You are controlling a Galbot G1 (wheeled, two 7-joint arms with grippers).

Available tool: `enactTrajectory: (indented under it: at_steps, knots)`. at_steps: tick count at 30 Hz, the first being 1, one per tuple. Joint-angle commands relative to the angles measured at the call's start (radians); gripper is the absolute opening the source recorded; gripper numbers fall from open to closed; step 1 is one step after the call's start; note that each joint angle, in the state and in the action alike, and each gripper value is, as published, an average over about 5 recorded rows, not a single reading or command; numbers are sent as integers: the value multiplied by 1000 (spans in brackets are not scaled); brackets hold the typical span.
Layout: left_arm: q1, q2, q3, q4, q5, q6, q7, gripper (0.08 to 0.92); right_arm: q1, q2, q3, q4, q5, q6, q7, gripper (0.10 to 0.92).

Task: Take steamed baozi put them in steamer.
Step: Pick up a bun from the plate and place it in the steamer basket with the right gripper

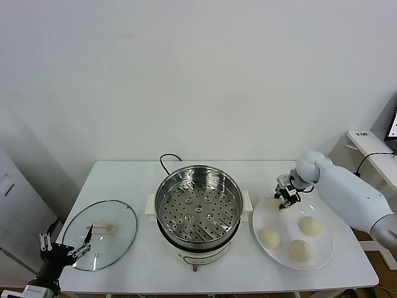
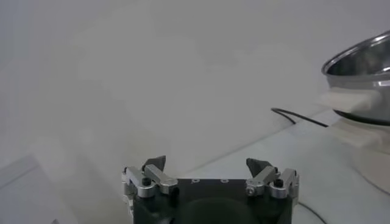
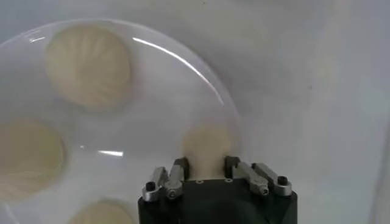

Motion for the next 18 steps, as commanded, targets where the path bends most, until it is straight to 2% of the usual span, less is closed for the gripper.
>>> enactTrajectory:
  at_steps: [1,5,9,13,18]
  knots:
    - [0,1,-5,-2,-2,0,0,823,453,31,-335,30,260,120,-63,290]
    - [2,-5,-10,-9,-6,-2,0,823,614,114,-445,76,344,188,-79,291]
    - [7,-13,-12,-13,-6,-9,1,823,712,195,-506,190,396,205,-75,291]
    - [12,-18,-13,-17,-9,-14,1,823,686,248,-503,353,344,228,-58,296]
    - [16,-18,-19,-22,-17,-16,2,823,550,287,-446,451,165,312,-51,297]
